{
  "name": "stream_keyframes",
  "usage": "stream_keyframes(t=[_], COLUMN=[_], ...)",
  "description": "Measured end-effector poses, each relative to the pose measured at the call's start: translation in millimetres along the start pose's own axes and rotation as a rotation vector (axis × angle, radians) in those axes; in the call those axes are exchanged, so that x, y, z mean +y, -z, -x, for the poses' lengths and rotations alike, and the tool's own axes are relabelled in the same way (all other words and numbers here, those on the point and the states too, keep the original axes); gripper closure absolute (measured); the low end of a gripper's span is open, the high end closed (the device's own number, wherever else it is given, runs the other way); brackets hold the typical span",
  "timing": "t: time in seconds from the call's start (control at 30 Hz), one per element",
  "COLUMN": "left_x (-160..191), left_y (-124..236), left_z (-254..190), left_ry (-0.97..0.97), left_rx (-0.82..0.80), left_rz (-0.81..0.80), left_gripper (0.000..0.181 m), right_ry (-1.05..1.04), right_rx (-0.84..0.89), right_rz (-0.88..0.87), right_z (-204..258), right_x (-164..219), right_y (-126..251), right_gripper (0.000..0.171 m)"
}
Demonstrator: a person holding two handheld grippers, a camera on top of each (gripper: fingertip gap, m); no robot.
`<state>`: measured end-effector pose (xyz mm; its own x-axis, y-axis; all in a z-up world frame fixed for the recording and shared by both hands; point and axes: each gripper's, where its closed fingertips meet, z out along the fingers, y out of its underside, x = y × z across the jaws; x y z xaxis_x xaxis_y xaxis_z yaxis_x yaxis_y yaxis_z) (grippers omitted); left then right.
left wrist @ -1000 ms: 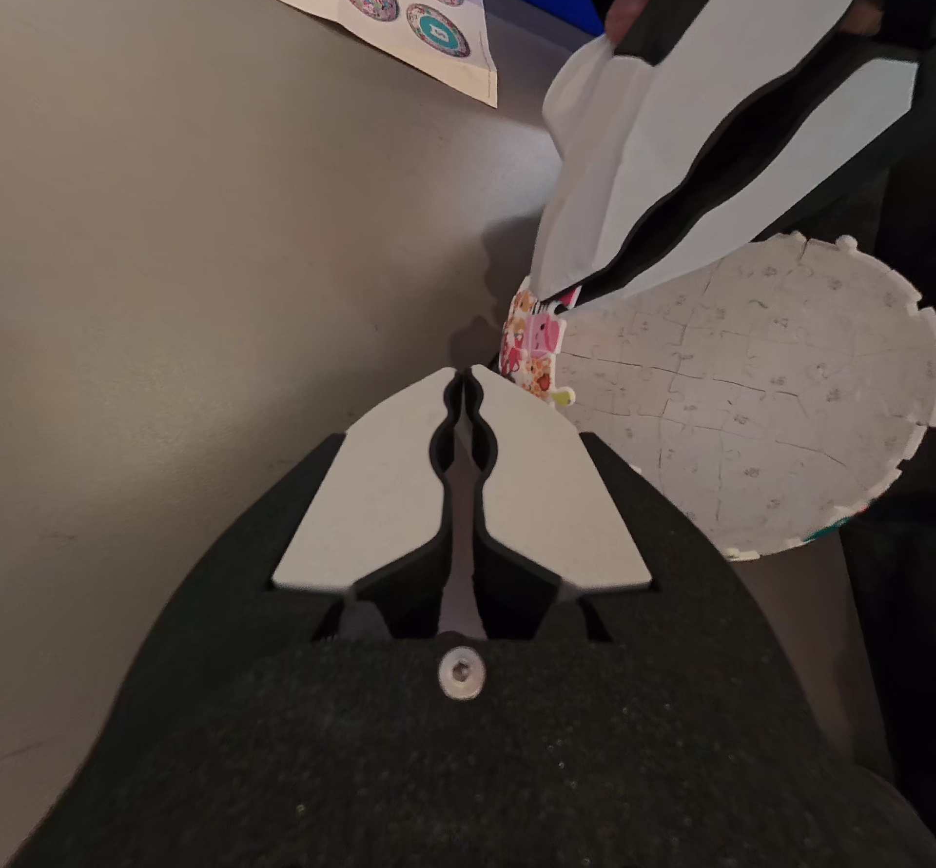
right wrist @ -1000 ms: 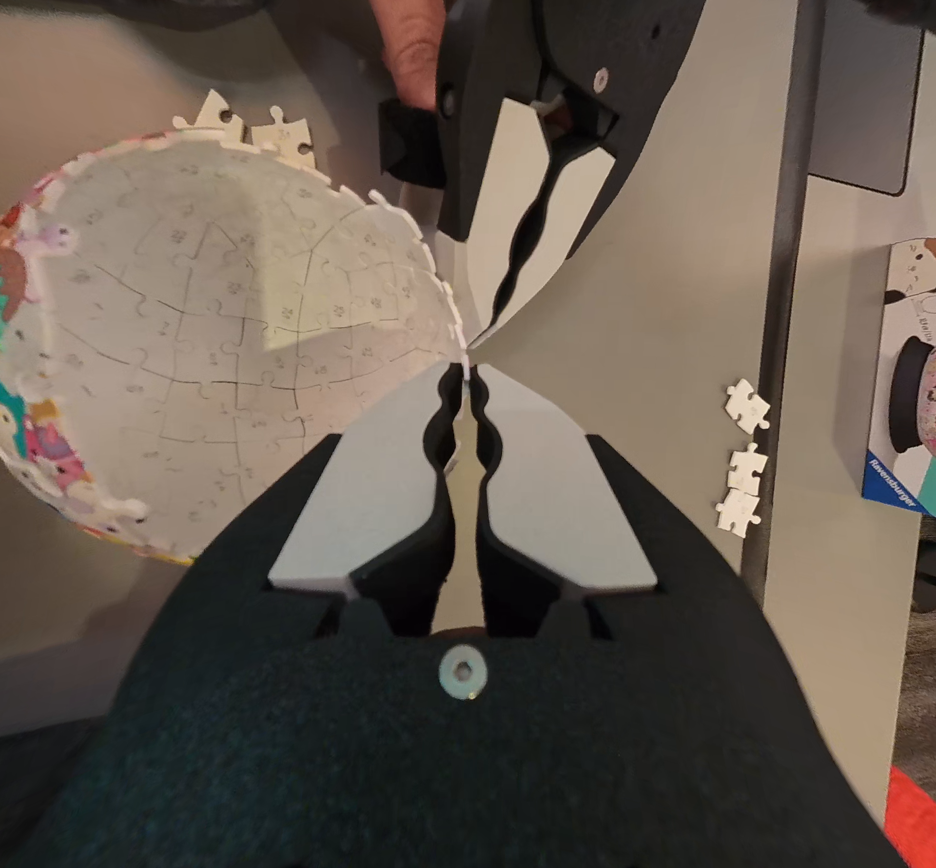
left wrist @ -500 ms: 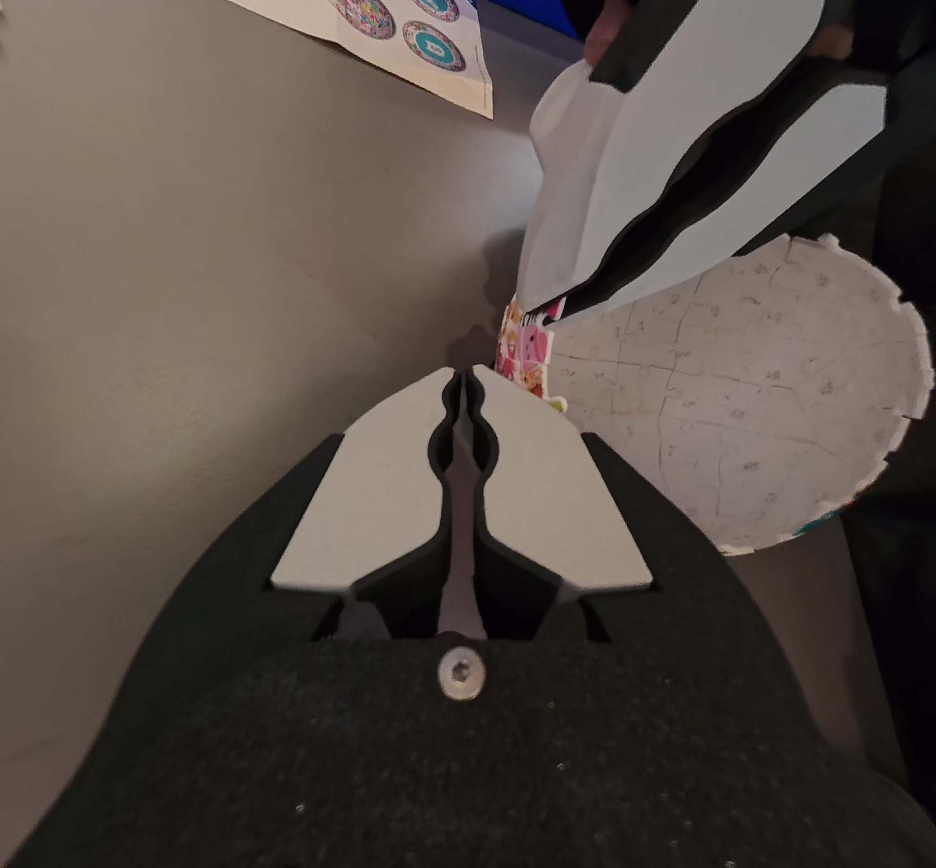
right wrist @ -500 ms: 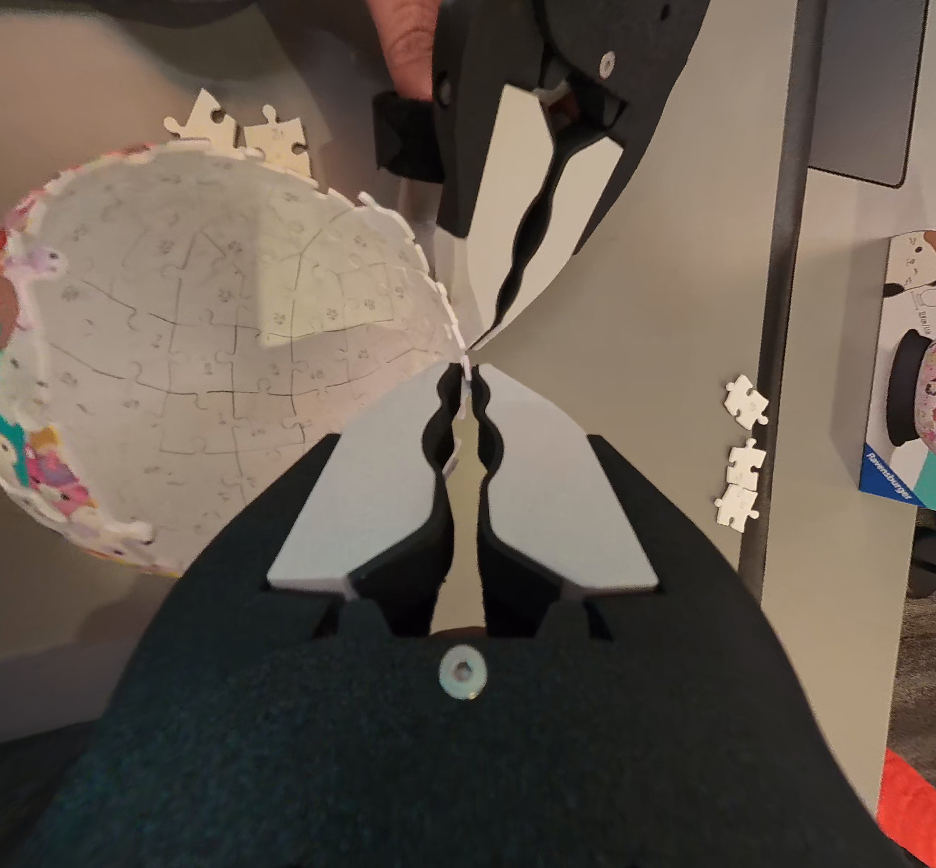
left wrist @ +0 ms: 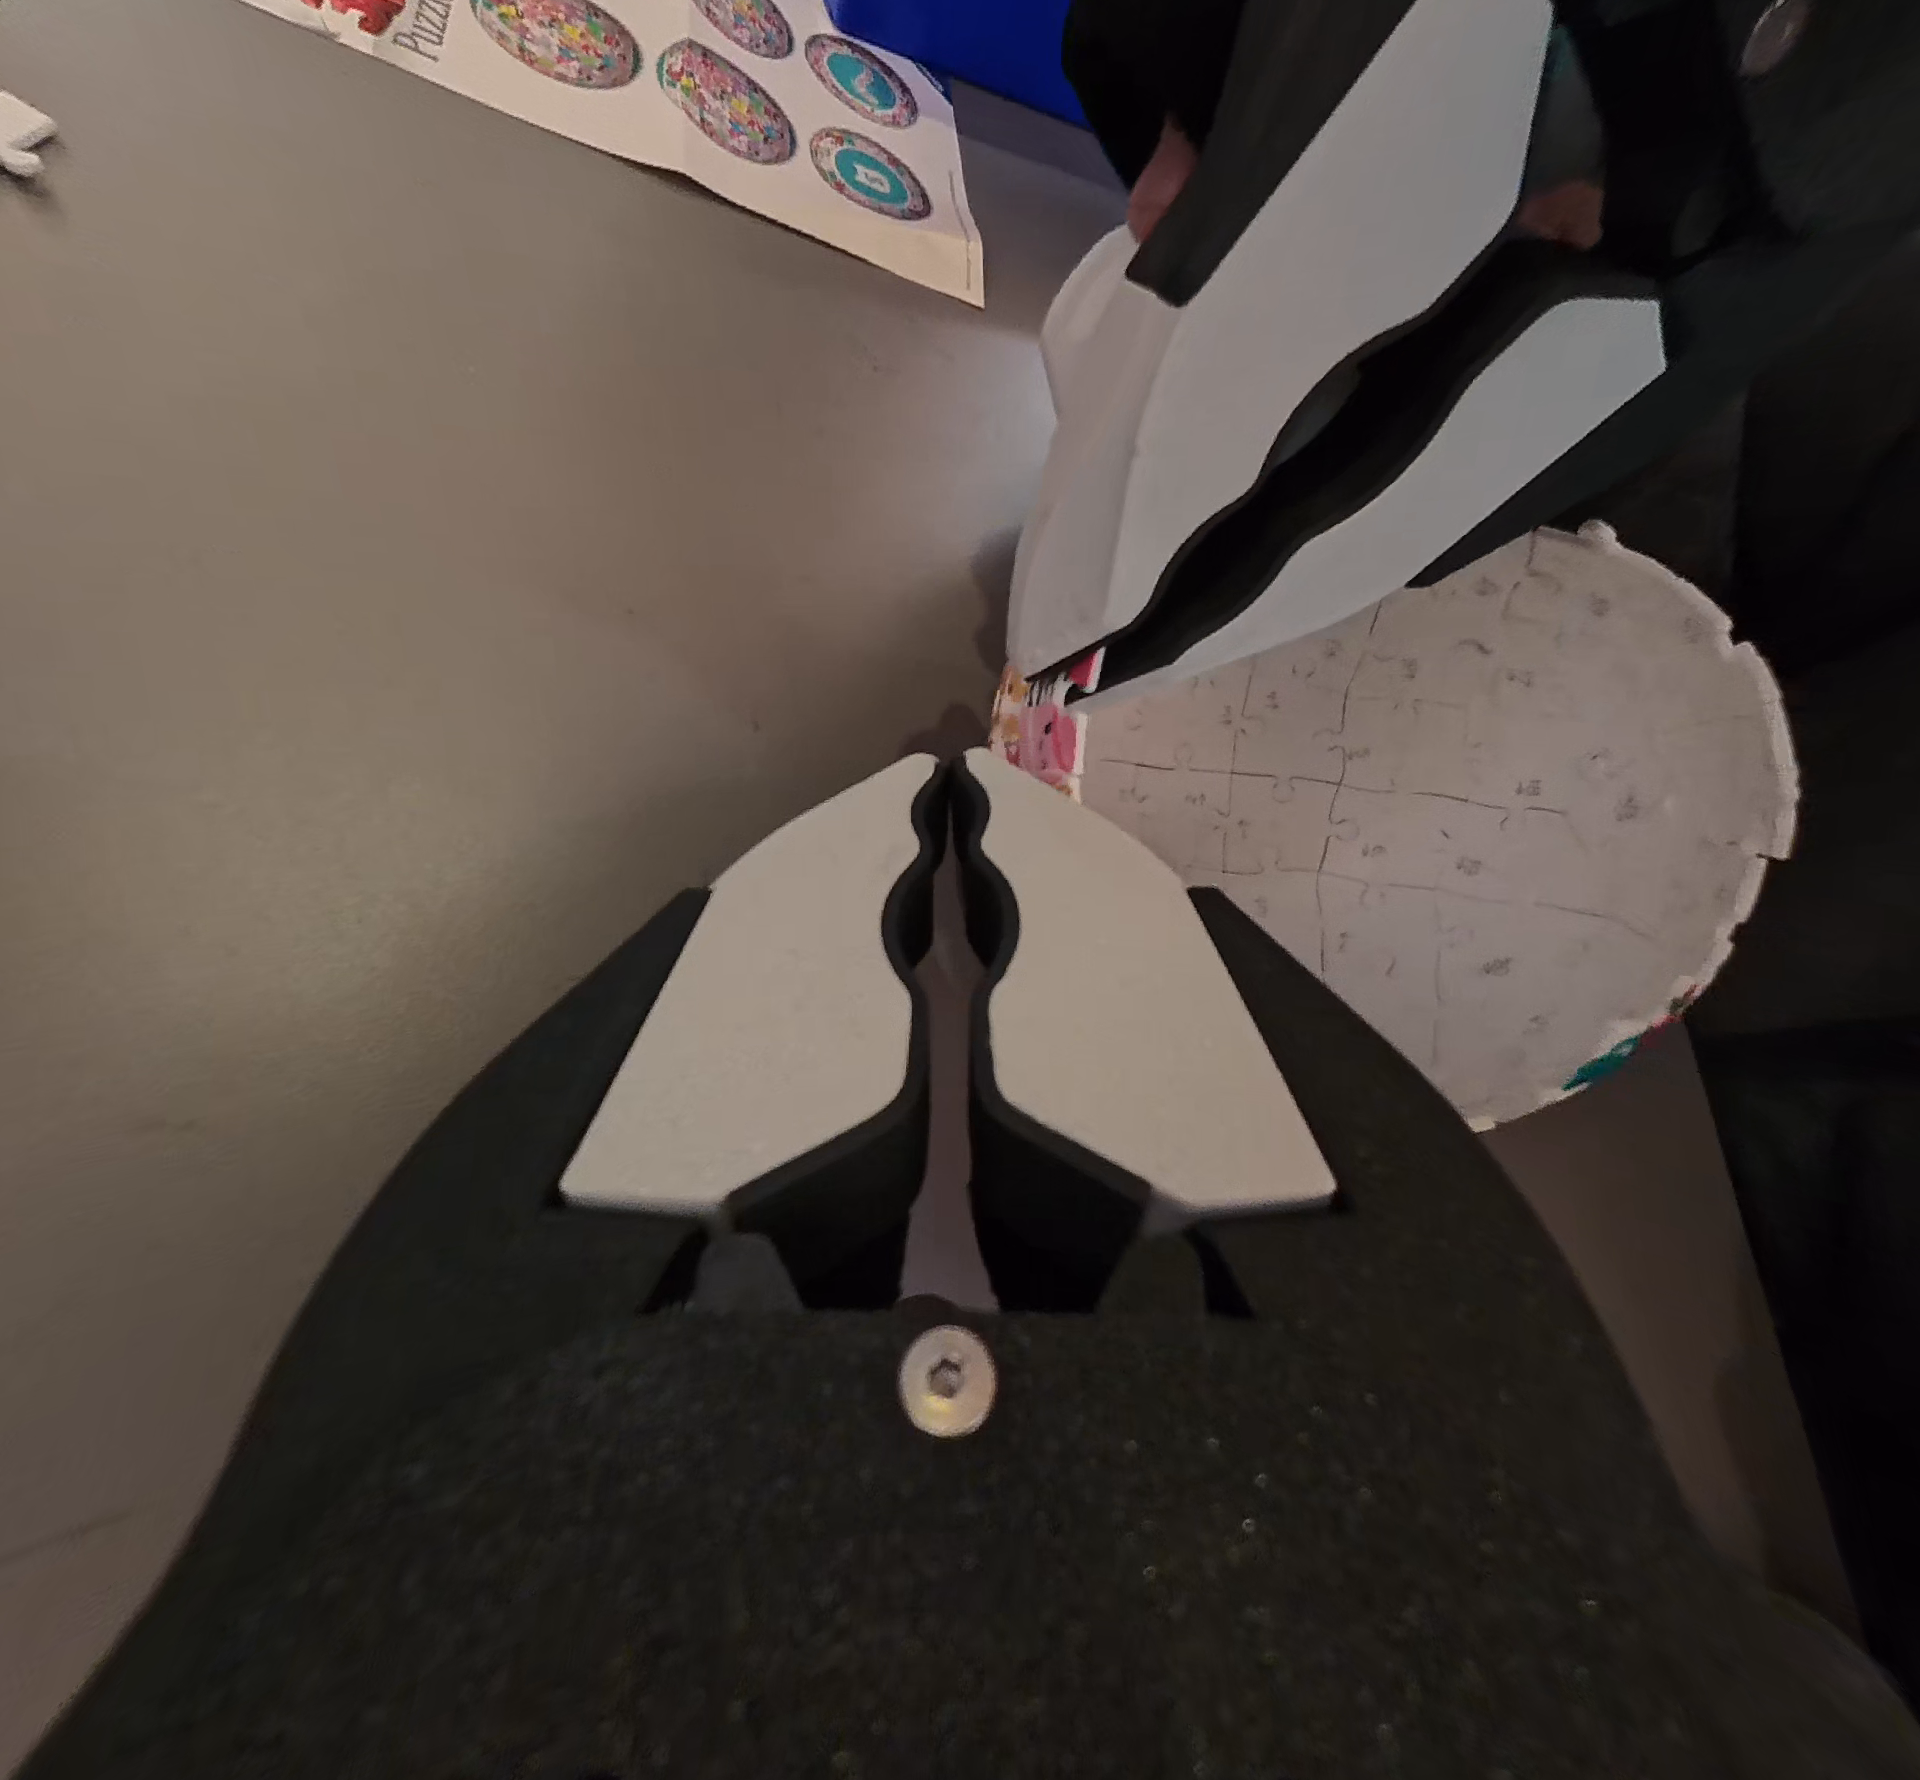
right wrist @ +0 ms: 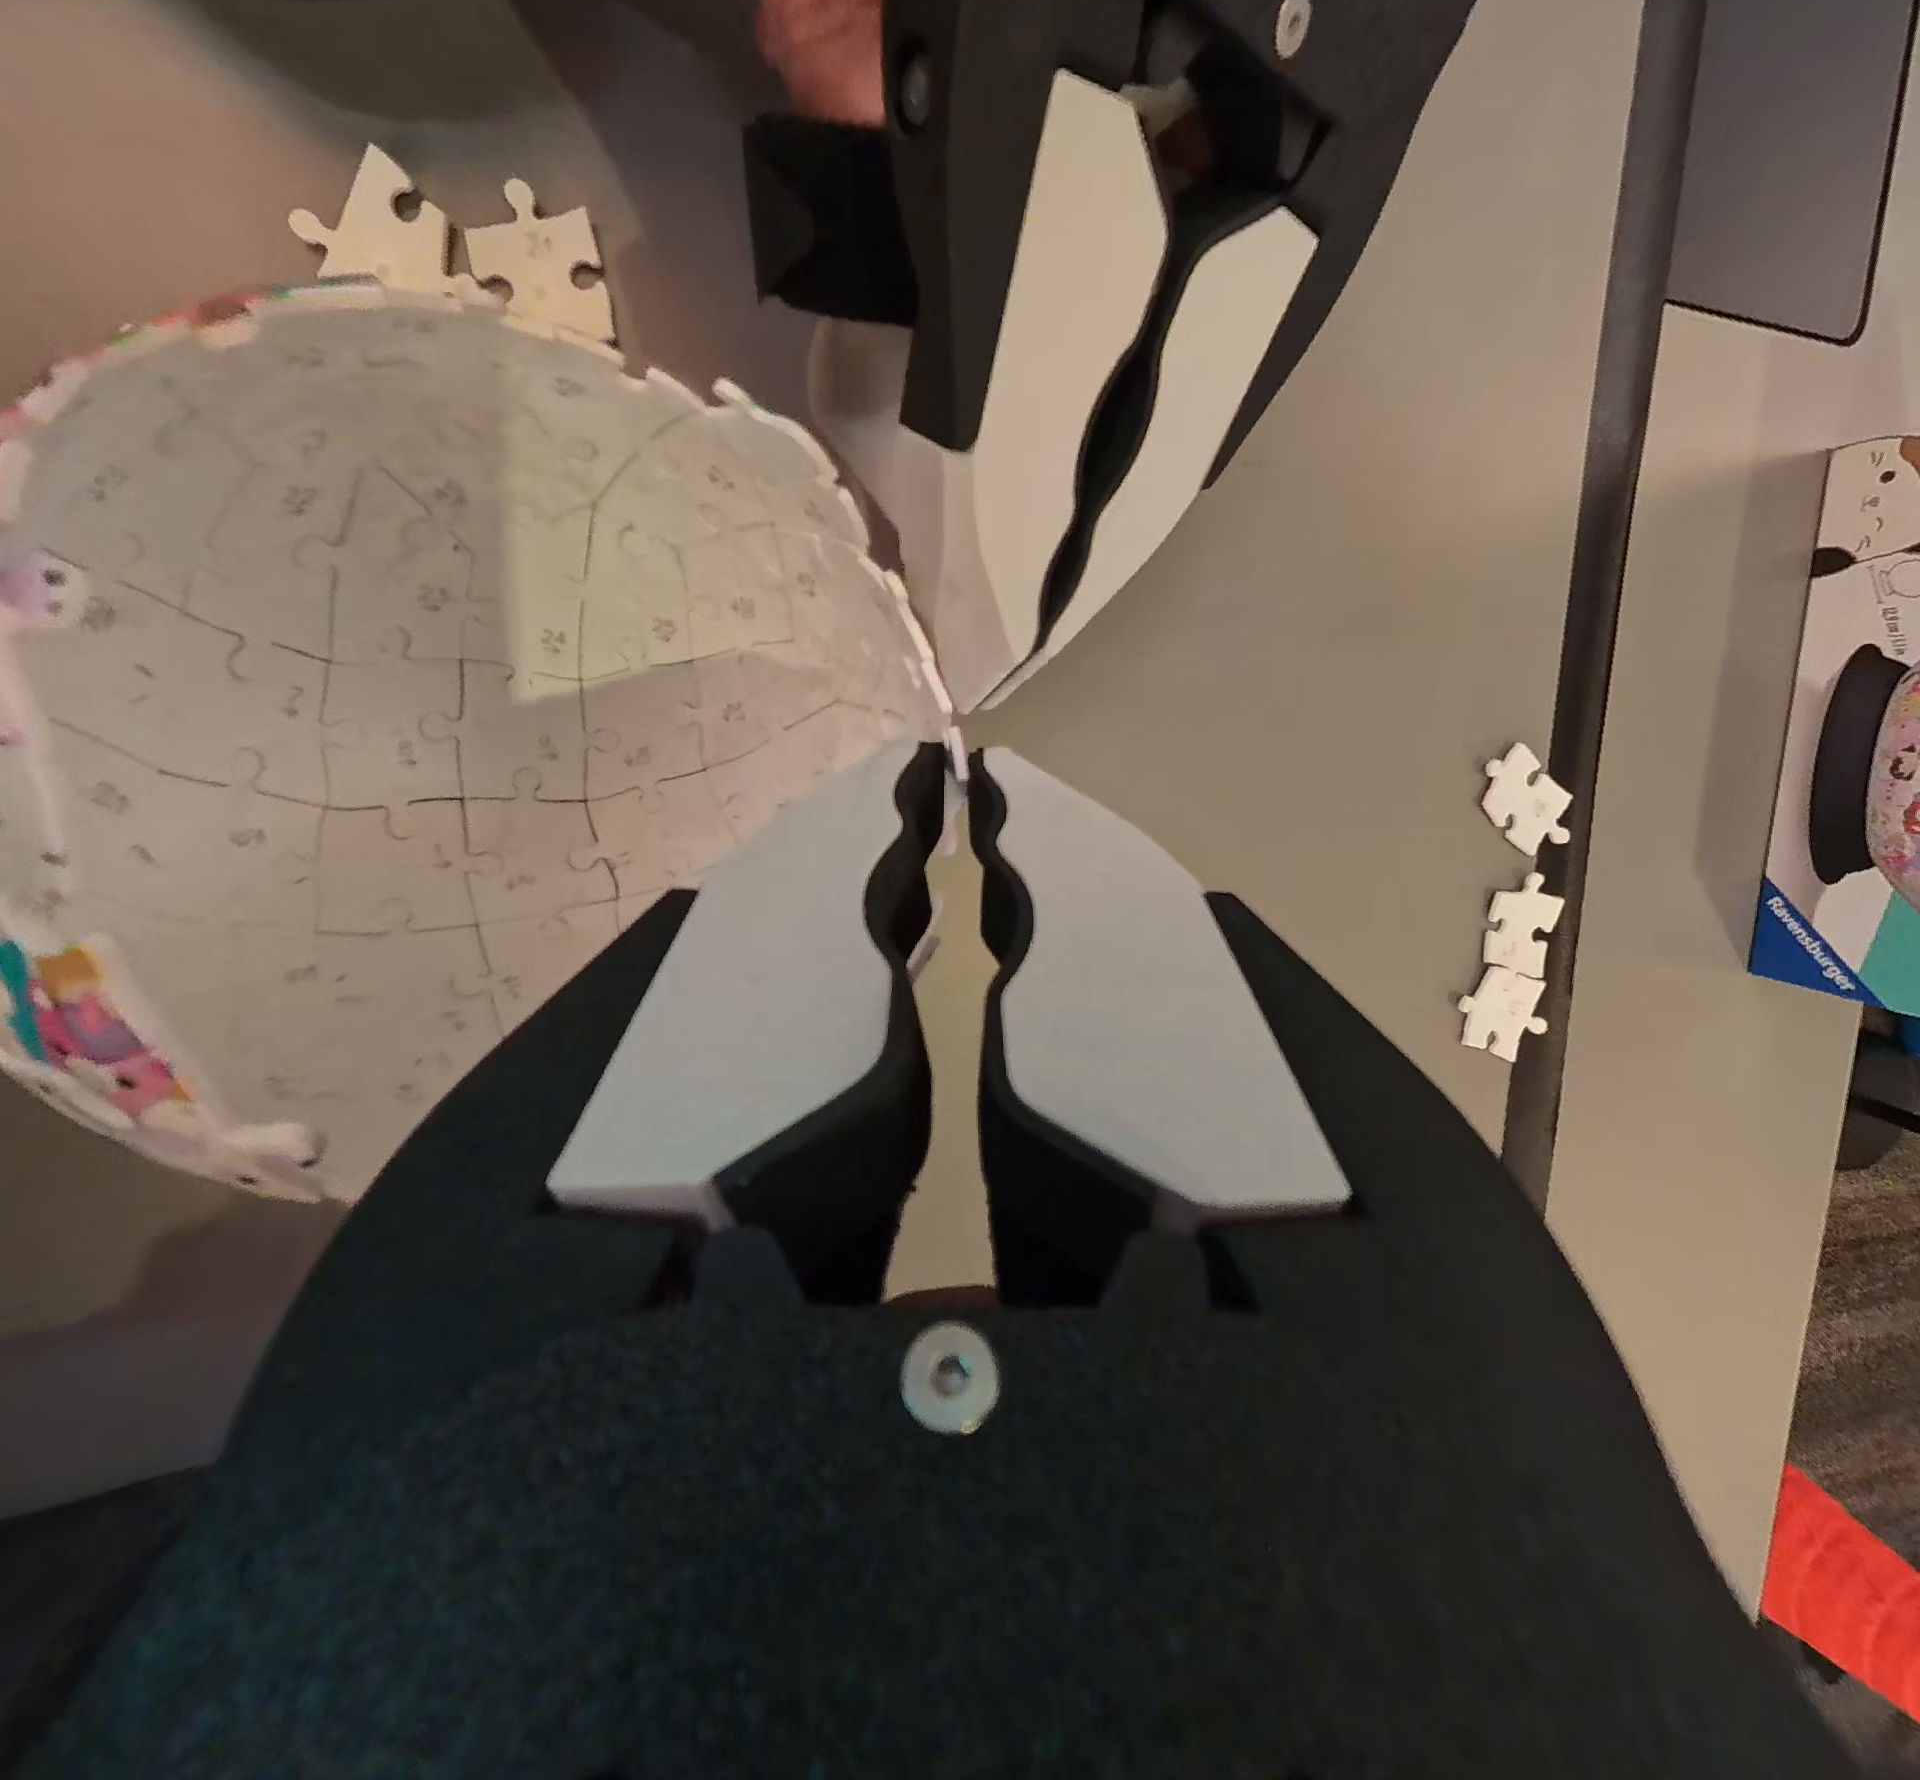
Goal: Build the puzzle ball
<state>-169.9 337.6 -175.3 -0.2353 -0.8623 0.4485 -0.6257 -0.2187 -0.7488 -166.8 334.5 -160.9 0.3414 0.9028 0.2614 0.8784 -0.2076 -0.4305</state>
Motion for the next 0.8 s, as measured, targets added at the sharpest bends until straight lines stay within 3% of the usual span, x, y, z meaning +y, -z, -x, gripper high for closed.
stream_keyframes(t=[0.5, 0.8], left_x=[11, 18], left_y=[-4, -13], left_z=[4, 5], left_ry=[0.026, 0.027], left_rx=[0.013, 0.025], left_rz=[0.042, 0.067], left_gripper=[0.18, 0.18], right_ry=[0.076, 0.126], right_rx=[-0.001, 0.024], right_rz=[-0.006, 0.077], right_z=[4, 4], right_x=[-5, -8], right_y=[-1, -6], right_gripper=[0.158, 0.155])
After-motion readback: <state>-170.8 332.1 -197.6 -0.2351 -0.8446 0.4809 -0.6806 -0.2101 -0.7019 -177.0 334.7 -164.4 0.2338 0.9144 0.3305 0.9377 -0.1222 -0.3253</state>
